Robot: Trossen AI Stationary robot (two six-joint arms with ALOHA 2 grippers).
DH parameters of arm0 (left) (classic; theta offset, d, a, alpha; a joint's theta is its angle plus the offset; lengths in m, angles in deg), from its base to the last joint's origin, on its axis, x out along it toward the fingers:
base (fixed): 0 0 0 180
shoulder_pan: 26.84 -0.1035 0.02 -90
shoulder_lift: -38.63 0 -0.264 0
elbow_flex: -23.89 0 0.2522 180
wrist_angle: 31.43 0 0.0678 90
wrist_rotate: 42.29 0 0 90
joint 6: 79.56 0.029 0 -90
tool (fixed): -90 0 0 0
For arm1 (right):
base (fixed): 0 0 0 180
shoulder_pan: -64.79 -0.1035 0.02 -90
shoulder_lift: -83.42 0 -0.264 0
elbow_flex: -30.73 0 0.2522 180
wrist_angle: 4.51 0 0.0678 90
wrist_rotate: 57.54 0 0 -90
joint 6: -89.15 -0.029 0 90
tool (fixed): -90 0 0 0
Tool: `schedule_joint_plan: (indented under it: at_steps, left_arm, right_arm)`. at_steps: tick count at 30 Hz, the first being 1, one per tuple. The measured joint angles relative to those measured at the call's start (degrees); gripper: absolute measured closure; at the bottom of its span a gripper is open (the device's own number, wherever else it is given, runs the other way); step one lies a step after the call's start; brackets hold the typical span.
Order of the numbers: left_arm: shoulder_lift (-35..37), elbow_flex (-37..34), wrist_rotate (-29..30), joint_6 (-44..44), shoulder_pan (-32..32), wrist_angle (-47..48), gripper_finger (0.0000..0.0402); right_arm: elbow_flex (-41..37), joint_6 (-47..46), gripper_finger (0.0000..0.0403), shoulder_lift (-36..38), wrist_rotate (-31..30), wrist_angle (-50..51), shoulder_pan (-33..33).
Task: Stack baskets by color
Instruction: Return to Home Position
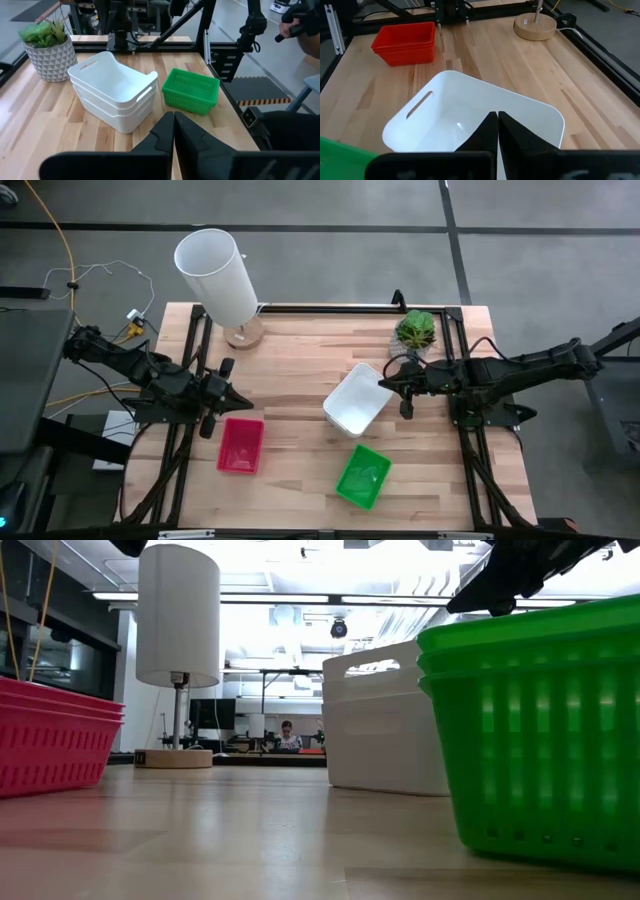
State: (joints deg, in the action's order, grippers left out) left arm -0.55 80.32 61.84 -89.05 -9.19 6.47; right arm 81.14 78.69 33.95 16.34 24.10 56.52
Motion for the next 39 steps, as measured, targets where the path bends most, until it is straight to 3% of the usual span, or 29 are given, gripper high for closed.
schedule_joint_plan:
  at_steps: [28, 35, 39]
  left_arm:
    - [0.0, 0.0, 0.0, 0.7, 0.0, 0.0, 0.0401]
    - [6.6, -9.0, -1.1, 0.9, -0.1, -5.7, 0.0401]
    - [15.0, -18.0, -2.0, 2.6, -0.1, -15.8, 0.0401]
  right_arm:
    - [0.0, 0.0, 0.0403, 0.0, 0.0, 0.0, 0.0]
    - [0.0, 0.0, 0.0403, 0.0, 0.0, -0.1, 0.0]
    - [0.0, 0.0, 0.0403, 0.0, 0.0, -0.2, 0.0]
